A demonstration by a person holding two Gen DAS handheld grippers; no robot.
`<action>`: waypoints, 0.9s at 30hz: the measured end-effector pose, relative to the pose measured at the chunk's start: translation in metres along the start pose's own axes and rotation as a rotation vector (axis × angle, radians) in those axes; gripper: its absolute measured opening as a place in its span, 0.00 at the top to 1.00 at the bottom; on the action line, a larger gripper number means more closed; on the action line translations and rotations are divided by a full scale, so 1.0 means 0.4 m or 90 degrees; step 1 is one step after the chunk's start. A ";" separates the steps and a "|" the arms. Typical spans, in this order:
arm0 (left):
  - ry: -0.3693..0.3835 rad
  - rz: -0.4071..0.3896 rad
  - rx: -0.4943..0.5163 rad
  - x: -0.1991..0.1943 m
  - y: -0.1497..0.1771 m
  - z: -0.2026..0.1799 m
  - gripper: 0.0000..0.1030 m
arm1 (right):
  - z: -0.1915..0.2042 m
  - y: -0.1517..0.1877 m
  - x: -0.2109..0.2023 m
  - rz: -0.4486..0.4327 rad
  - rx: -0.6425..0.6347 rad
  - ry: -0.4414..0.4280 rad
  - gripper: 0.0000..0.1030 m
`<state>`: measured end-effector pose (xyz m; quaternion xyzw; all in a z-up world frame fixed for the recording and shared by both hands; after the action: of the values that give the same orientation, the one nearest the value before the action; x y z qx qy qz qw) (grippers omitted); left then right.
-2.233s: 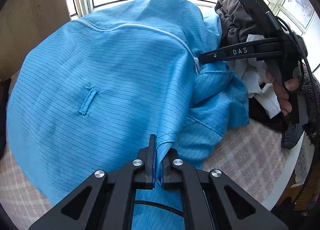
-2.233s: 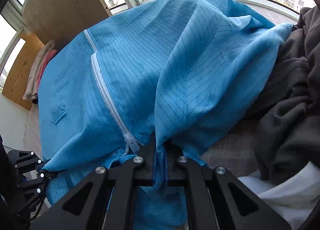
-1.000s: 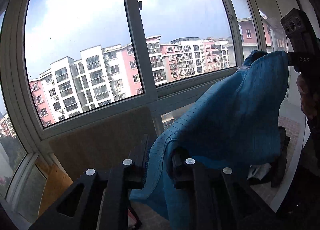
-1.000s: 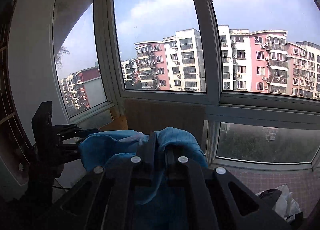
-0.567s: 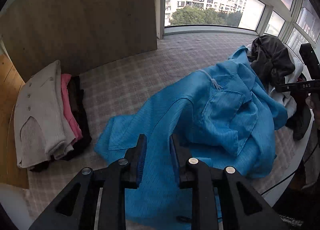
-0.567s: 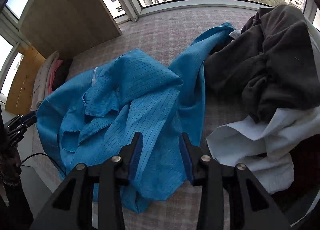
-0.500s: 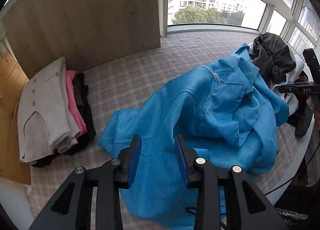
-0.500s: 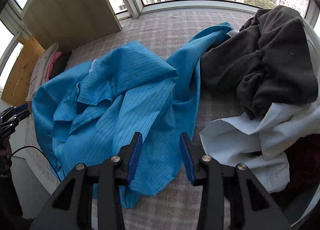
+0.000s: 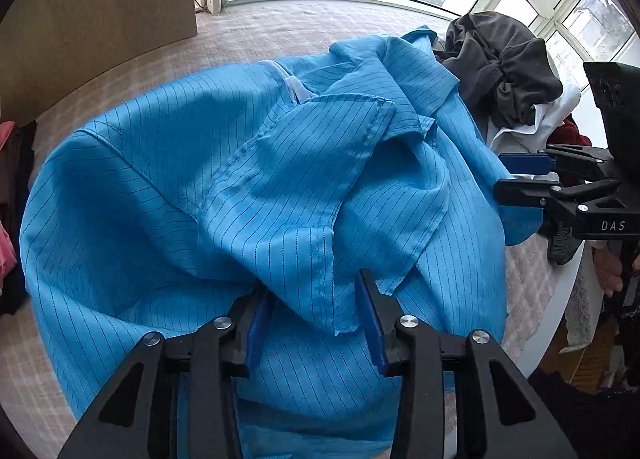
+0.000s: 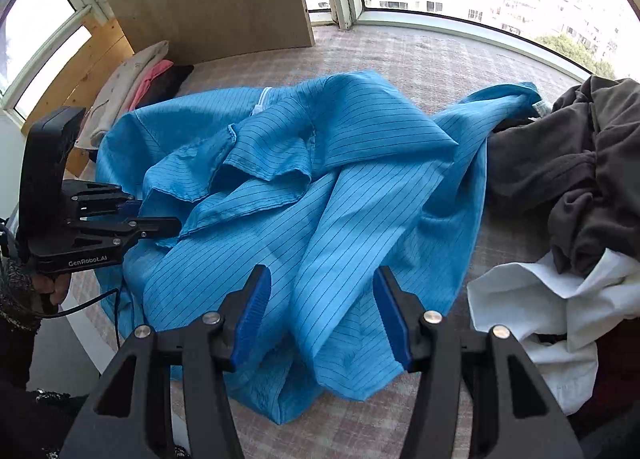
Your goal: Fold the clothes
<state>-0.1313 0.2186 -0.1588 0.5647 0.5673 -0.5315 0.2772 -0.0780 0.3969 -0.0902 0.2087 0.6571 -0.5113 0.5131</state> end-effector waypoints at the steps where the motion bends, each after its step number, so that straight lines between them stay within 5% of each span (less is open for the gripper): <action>1: 0.007 0.000 -0.008 0.003 -0.004 0.007 0.89 | 0.006 0.002 -0.001 -0.005 -0.016 0.012 0.46; 6: 0.019 -0.035 -0.024 -0.040 -0.026 0.043 0.94 | -0.014 0.014 0.061 0.038 -0.039 0.071 0.49; 8: 0.021 -0.057 -0.034 -0.078 -0.037 0.059 0.94 | -0.037 0.029 0.085 0.060 -0.011 0.046 1.00; 16: 0.014 -0.137 -0.036 -0.291 -0.037 0.132 0.94 | -0.129 0.160 -0.076 0.090 0.040 0.067 0.98; 19: 0.025 -0.138 -0.030 -0.307 -0.080 0.134 0.94 | -0.199 0.204 -0.129 0.099 0.079 0.131 0.98; 24: -0.003 -0.142 0.001 -0.228 -0.273 0.122 0.89 | -0.317 0.250 -0.147 0.149 0.157 0.195 0.95; 27: -0.042 -0.126 0.011 -0.151 -0.397 0.106 0.82 | -0.290 0.198 -0.211 0.105 0.130 0.193 0.91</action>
<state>-0.2792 0.1912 -0.0694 0.4903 0.6064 -0.5794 0.2372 -0.0358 0.5517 -0.0572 0.3874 0.6523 -0.4943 0.4244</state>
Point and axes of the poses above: each gripper's, at about its wrist camera, not at the fingertips, and x roughly the way its jaws point, z to its left, y to its underside, the point moved 2 cm from there along x, roughly the way its jaws point, and after that the axes turned 13 degrees about -x, right-handed, at the moved point
